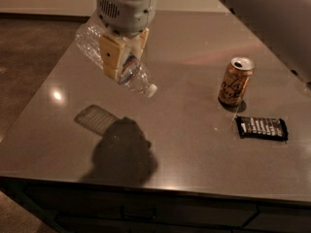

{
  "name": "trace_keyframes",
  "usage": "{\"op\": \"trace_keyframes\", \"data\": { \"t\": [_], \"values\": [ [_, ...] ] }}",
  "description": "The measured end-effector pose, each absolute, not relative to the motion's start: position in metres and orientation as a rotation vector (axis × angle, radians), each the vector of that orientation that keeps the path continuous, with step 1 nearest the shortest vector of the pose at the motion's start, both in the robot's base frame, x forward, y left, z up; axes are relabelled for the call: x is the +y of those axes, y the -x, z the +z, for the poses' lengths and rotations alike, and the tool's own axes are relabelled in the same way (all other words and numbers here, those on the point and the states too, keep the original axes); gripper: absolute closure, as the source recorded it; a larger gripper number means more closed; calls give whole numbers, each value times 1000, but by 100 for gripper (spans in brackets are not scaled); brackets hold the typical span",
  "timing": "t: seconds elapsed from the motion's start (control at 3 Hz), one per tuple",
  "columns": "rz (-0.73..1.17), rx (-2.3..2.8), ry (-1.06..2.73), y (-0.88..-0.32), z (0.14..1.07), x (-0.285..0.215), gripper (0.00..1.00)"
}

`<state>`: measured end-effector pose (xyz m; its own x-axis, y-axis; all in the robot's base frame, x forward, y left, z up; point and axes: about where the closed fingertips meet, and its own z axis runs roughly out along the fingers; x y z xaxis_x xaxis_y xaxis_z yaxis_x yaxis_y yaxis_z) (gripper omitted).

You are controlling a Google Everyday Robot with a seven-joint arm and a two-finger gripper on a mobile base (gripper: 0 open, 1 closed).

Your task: Pick water bottle

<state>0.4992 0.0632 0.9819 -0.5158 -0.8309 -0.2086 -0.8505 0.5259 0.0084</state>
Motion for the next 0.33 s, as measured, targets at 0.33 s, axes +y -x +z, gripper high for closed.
{"op": "trace_keyframes", "data": {
  "t": [0.33],
  "values": [
    [181, 2545, 1424, -505, 986, 71, 100]
  ]
}}
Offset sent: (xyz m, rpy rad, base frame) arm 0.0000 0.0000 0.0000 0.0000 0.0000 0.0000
